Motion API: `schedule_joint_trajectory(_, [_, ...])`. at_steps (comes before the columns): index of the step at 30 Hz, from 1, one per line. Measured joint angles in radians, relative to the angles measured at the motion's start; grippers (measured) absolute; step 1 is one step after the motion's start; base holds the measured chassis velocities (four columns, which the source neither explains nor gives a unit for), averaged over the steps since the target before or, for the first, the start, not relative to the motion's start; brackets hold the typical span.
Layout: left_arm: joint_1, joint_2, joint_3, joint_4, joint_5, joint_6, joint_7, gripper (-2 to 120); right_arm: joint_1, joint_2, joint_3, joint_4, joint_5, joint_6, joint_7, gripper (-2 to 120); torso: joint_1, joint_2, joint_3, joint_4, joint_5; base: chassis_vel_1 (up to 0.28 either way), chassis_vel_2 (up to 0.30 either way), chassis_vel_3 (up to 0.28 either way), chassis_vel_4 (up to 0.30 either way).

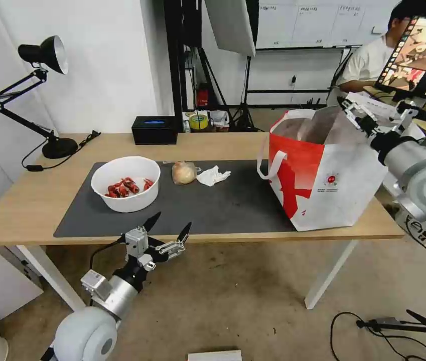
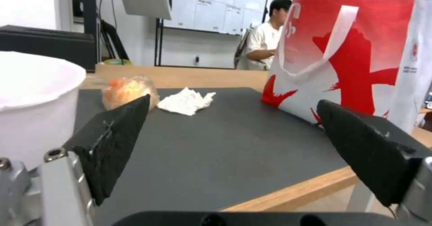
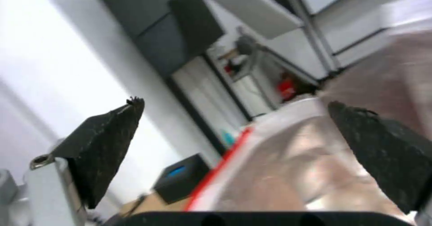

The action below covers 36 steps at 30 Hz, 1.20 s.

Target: Pick up the trash from the table and place it into the takeout bag.

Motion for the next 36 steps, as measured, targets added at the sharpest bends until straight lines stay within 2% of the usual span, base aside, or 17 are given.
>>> schedule_joint_trajectory(8, [-0.003, 0.003, -0.018, 0.005, -0.009, -0.017, 0.000, 100, -0.058, -0.058, 0.033, 0.111, -0.002, -0.017, -0.086, 100, 0.000, 0.000, 0.000, 0.0000, -0.0001, 0.000, 0.000, 0.000, 0.000])
schedule_joint_trajectory(10, [-0.004, 0.009, -0.041, 0.018, -0.009, -0.036, 0.000, 100, -0.151, -0.092, 0.068, 0.161, -0.140, -0.034, -0.167, 100, 0.000, 0.000, 0.000, 0.0000, -0.0002, 0.000, 0.000, 0.000, 0.000])
schedule_joint_trajectory(11, [-0.004, 0.009, -0.041, 0.018, -0.009, -0.036, 0.000, 100, -0.151, -0.092, 0.068, 0.161, -0.140, -0.034, -0.167, 100, 0.000, 0.000, 0.000, 0.0000, -0.0002, 0.000, 0.000, 0.000, 0.000])
schedule_joint_trajectory(13, [0.000, 0.012, -0.065, 0.029, -0.008, -0.052, 0.002, 100, -0.227, -0.106, 0.083, 0.190, -0.281, -0.030, -0.242, 100, 0.000, 0.000, 0.000, -0.0003, 0.0001, 0.000, 0.000, 0.000, 0.000])
schedule_joint_trajectory(16, [0.014, 0.012, -0.094, 0.039, -0.005, -0.067, 0.005, 100, -0.281, -0.104, 0.087, 0.222, -0.357, -0.025, -0.274, 100, 0.000, 0.000, 0.000, -0.0003, 0.0000, 0.000, 0.000, 0.000, 0.000])
schedule_joint_trajectory(22, [0.062, 0.003, -0.154, 0.068, 0.006, -0.104, 0.020, 100, -0.388, -0.057, 0.083, 0.256, -0.487, -0.010, -0.298, 100, 0.000, 0.000, 0.000, 0.0003, 0.0000, 0.000, 0.000, 0.000, 0.000])
schedule_joint_trajectory(23, [0.073, 0.000, -0.168, 0.081, 0.009, -0.115, 0.029, 100, -0.446, -0.028, 0.083, 0.256, -0.539, 0.008, -0.308, 100, 0.000, 0.000, 0.000, 0.0001, -0.0001, 0.000, 0.000, 0.000, 0.000])
schedule_joint_trajectory(29, [0.089, -0.006, -0.182, 0.104, 0.011, -0.128, 0.038, 100, -0.532, 0.019, 0.085, 0.253, -0.601, 0.045, -0.329, 100, 0.000, 0.000, 0.000, -0.0001, 0.0003, 0.000, 0.000, 0.000, 0.000])
schedule_joint_trajectory(30, [0.092, -0.008, -0.185, 0.109, 0.012, -0.132, 0.040, 100, -0.552, 0.032, 0.085, 0.250, -0.618, 0.056, -0.336, 100, 0.000, 0.000, 0.000, 0.0001, 0.0000, 0.000, 0.000, 0.000, 0.000])
schedule_joint_trajectory(32, [0.112, -0.019, -0.197, 0.131, 0.015, -0.147, 0.058, 100, -0.681, 0.118, 0.083, 0.224, -0.744, 0.131, -0.376, 100, 0.000, 0.000, 0.000, -0.0001, 0.0002, 0.000, 0.000, 0.000, 0.000])
schedule_joint_trajectory(36, [0.118, -0.021, -0.198, 0.142, 0.015, -0.153, 0.066, 100, -0.733, 0.153, 0.080, 0.214, -0.803, 0.162, -0.385, 100, 0.000, 0.000, 0.000, -0.0001, 0.0002, 0.000, 0.000, 0.000, 0.000])
